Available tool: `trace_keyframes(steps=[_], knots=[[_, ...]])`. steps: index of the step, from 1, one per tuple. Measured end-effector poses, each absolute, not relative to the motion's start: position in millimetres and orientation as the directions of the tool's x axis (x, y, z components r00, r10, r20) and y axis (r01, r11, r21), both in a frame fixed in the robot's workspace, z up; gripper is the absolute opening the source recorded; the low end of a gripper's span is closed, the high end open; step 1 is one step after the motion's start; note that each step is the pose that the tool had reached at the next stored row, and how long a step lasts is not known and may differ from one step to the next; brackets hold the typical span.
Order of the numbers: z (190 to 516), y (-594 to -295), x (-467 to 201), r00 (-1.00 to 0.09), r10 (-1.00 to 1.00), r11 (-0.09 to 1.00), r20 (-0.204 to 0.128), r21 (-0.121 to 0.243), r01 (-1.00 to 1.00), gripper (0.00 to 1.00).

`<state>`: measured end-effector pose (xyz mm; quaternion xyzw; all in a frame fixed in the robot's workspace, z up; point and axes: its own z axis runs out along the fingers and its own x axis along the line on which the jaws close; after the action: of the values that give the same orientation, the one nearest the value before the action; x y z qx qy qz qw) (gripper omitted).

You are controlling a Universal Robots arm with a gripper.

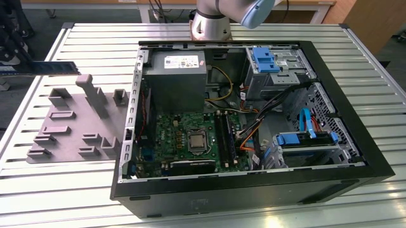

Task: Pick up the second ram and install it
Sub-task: 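Pick up the second ram and move it above second insertion slot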

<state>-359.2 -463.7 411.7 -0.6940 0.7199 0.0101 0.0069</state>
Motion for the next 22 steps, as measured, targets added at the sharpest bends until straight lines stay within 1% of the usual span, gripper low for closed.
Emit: trace_keyframes(steps=[22], knots=[[411.7, -463.7, -344.6, -0.037, -0.999, 0.036, -0.024, 0.005, -0.999, 0.14]])
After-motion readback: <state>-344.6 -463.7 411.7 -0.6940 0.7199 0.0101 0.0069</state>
